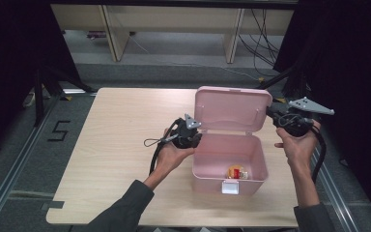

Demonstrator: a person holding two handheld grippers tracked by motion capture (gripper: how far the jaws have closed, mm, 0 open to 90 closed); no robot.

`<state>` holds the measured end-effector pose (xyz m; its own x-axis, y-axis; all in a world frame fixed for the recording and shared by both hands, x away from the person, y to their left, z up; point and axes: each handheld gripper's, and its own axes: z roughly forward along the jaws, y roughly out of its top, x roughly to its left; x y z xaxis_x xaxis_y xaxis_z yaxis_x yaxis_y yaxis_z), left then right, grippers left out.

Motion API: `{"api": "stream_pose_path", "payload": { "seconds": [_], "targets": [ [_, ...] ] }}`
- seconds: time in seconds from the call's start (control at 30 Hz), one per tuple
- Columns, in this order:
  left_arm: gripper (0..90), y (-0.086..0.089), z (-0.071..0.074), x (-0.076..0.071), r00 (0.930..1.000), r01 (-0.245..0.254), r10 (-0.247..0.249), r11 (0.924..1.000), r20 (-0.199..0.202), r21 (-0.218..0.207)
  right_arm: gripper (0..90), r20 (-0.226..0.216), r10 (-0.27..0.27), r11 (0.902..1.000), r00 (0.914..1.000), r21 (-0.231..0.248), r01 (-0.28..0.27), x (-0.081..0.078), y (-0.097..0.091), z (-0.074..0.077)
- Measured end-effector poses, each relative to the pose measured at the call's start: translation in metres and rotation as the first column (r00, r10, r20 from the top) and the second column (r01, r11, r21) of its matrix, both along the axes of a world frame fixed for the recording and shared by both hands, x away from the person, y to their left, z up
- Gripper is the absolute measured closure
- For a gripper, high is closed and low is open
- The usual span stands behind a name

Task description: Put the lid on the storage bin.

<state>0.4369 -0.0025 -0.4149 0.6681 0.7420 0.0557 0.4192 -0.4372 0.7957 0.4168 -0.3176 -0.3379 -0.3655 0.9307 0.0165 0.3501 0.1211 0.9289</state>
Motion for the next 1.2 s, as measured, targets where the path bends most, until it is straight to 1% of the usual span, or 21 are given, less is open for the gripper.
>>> {"api": "stream_pose_path", "payload": {
  "seconds": [0.1, 0.17, 0.2, 0.27, 0.33, 0.4, 0.43, 0.5, 0.53, 0.57, 0.6, 0.63, 0.7, 0.77, 0.87, 0.9, 0.97, 1.07, 1.13, 1.17, 1.2],
  "targets": [
    [78.5, -0.001, -0.001, 0.000, 1.0000, -0.003, 0.003, 1.0000, 0.003, -0.009, 88.4, 0.018, 0.000, 1.0000, 0.9998, -0.006, 0.000, -0.005, 0.000, -0.001],
    [78.6, -0.001, -0.001, 0.000, 1.0000, -0.003, 0.003, 0.9999, 0.004, -0.010, 88.4, 0.012, -0.007, 1.0000, 0.9999, -0.003, 0.007, -0.010, 0.001, -0.002],
    [78.5, -0.001, -0.001, 0.000, 1.0000, -0.004, 0.004, 1.0000, 0.005, -0.006, 88.3, 0.030, 0.002, 0.9998, 0.9995, -0.022, -0.001, -0.011, 0.000, -0.002],
    [78.5, 0.000, 0.000, 0.000, 1.0000, -0.003, 0.003, 1.0000, 0.000, -0.001, 88.3, 0.017, -0.001, 0.9999, 0.9999, -0.016, 0.002, -0.013, 0.001, -0.002],
    [78.6, 0.001, 0.000, 0.000, 1.0000, -0.003, 0.003, 1.0000, 0.002, -0.005, 88.3, 0.030, 0.003, 0.9999, 0.9995, -0.016, -0.003, -0.016, -0.001, -0.003],
    [78.5, -0.001, -0.001, 0.000, 0.9999, -0.010, 0.010, 0.9998, 0.003, -0.017, 88.3, 0.032, 0.006, 0.9999, 0.9995, -0.013, -0.006, -0.019, 0.000, -0.004],
    [78.5, -0.001, -0.001, 0.000, 0.9999, -0.010, 0.010, 0.9998, 0.003, -0.019, 88.2, 0.042, 0.007, 0.9996, 0.9991, -0.028, -0.005, -0.021, 0.000, -0.004],
    [77.4, 0.000, -0.001, 0.000, 1.0000, -0.006, 0.006, 0.9993, -0.002, -0.037, 88.2, 0.030, 0.006, 0.9998, 0.9995, -0.020, -0.005, -0.024, 0.000, -0.004],
    [76.6, 0.002, 0.000, -0.001, 0.9999, -0.010, 0.010, 0.9982, -0.002, -0.060, 88.3, 0.057, 0.004, 0.9996, 0.9984, -0.028, -0.003, -0.024, -0.001, -0.005],
    [74.3, 0.002, 0.000, -0.001, 0.9999, -0.010, 0.010, 0.9982, -0.002, -0.060, 88.3, 0.057, 0.004, 0.9996, 0.9984, -0.028, -0.003, -0.024, -0.001, -0.005],
    [71.9, 0.005, 0.003, -0.003, 1.0000, 0.000, 0.000, 0.9957, -0.001, -0.093, 88.2, 0.046, 0.001, 0.9999, 0.9990, -0.012, -0.001, -0.026, 0.000, -0.005],
    [71.3, 0.005, 0.003, -0.003, 1.0000, 0.000, 0.000, 0.9957, -0.001, -0.093, 88.2, 0.038, 0.024, 0.9995, 0.9990, -0.020, -0.023, -0.027, -0.001, -0.004],
    [68.9, 0.011, 0.009, -0.009, 0.9999, 0.005, -0.004, 0.9961, 0.017, -0.088, 88.2, 0.034, 0.009, 0.9999, 0.9994, -0.011, -0.009, -0.029, 0.001, -0.005],
    [66.4, 0.016, 0.012, -0.013, 0.9998, 0.006, -0.004, 0.9959, 0.020, -0.090, 88.2, 0.045, 0.023, 0.9995, 0.9987, -0.025, -0.022, -0.029, 0.000, -0.005],
    [64.7, 0.021, 0.015, -0.017, 0.9996, 0.012, -0.009, 0.9954, 0.025, -0.095, 88.3, 0.040, 0.017, 0.9997, 0.9990, -0.020, -0.016, -0.031, 0.001, -0.005],
    [63.9, 0.026, 0.018, -0.020, 0.9997, 0.015, -0.012, 0.9931, 0.021, -0.116, 88.2, 0.053, 0.021, 0.9989, 0.9984, -0.043, -0.019, -0.032, 0.000, -0.005],
    [63.4, 0.029, 0.019, -0.022, 0.9997, 0.015, -0.013, 0.9924, 0.020, -0.122, 88.3, 0.043, 0.014, 0.9994, 0.9990, -0.032, -0.013, -0.035, 0.001, -0.006],
    [62.1, 0.041, 0.020, -0.031, 0.9991, 0.038, -0.035, 0.9922, 0.023, -0.118, 88.2, 0.063, 0.025, 0.9978, 0.9977, -0.062, -0.021, -0.039, 0.000, -0.007],
    [61.6, 0.044, 0.019, -0.033, 0.9988, 0.042, -0.039, 0.9920, 0.029, -0.119, 88.1, 0.052, 0.024, 0.9979, 0.9984, -0.061, -0.021, -0.042, 0.000, -0.007],
    [61.6, 0.046, 0.018, -0.036, 0.9990, 0.039, -0.036, 0.9916, 0.026, -0.123, 88.1, 0.071, 0.033, 0.9973, 0.9969, -0.068, -0.028, -0.043, 0.000, -0.008],
    [61.4, 0.049, 0.018, -0.038, 0.9988, 0.046, -0.044, 0.9923, 0.024, -0.115, 88.0, 0.059, 0.038, 0.9964, 0.9976, -0.078, -0.034, -0.046, -0.001, -0.007]
  ]
}}
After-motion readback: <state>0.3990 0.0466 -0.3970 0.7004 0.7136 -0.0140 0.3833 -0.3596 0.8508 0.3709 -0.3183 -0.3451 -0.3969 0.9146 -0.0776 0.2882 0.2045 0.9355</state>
